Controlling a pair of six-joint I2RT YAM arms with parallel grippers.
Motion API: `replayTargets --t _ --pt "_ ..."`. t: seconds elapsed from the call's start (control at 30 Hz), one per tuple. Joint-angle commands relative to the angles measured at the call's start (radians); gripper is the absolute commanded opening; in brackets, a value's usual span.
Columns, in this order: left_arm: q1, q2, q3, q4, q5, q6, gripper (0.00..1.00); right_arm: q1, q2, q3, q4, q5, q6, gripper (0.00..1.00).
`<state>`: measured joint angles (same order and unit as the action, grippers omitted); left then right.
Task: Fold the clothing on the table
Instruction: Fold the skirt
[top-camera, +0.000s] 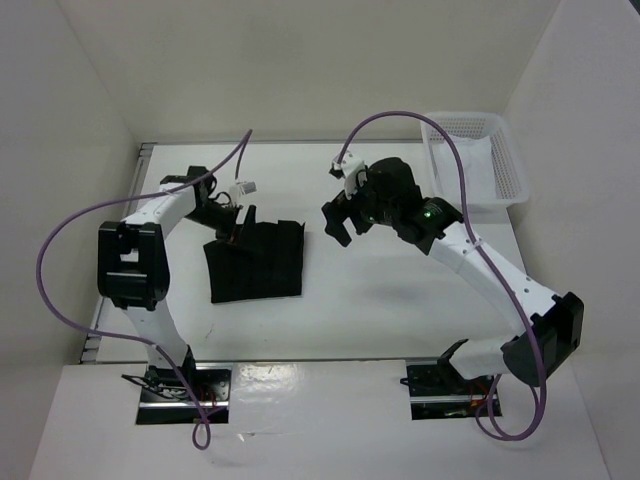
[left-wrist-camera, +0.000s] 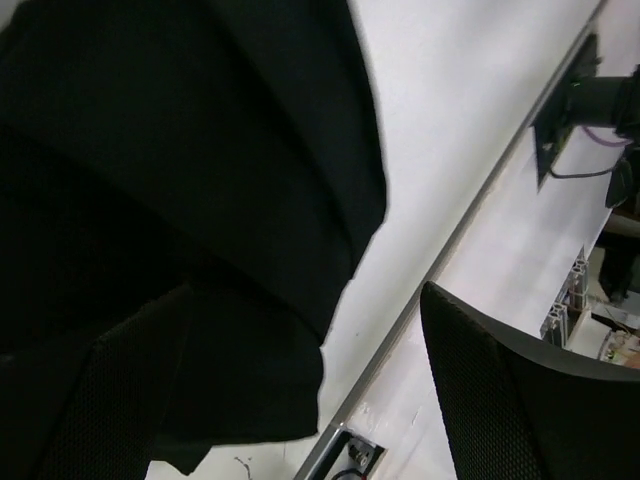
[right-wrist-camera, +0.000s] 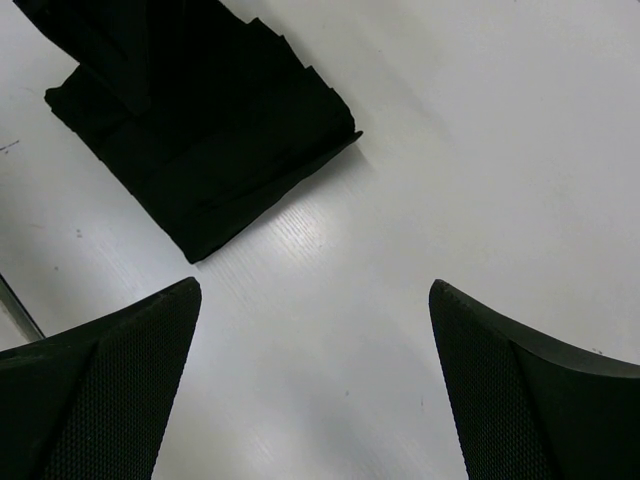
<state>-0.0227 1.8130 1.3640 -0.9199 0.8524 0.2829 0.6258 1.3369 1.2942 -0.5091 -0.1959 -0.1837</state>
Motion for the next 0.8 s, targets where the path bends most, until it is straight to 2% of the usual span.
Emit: replayTargets --t 0.0,0.13,0.27,0.47,0.6,0.77 --pt "-0.013 0.029 -0.013 0.003 -0.065 -0.014 0.99 -0.015 -0.027 -0.01 0.06 0.012 0.001 0.99" --pt "0.001 0.014 -0.065 0.052 -0.218 -0.063 0.99 -0.015 -0.027 -0.021 0.078 0.012 0.001 0.99" --pt "0.039 0.002 -0.074 0.041 -0.301 -0.077 0.99 -0.015 -0.027 -0.03 0.087 0.003 0.001 0.99" --pt "0.04 -0.007 -0.115 0.05 -0.375 -0.09 0.99 -0.015 -0.027 -0.03 0.087 0.003 0.001 0.99" --pt "0.04 0.069 -0.154 0.084 -0.473 -0.135 0.99 -0.015 -0.036 -0.039 0.087 0.003 0.001 0.99" --pt "0.049 0.063 -0.117 0.075 -0.474 -0.146 0.98 -0.015 -0.027 -0.039 0.078 0.012 0.001 0.99"
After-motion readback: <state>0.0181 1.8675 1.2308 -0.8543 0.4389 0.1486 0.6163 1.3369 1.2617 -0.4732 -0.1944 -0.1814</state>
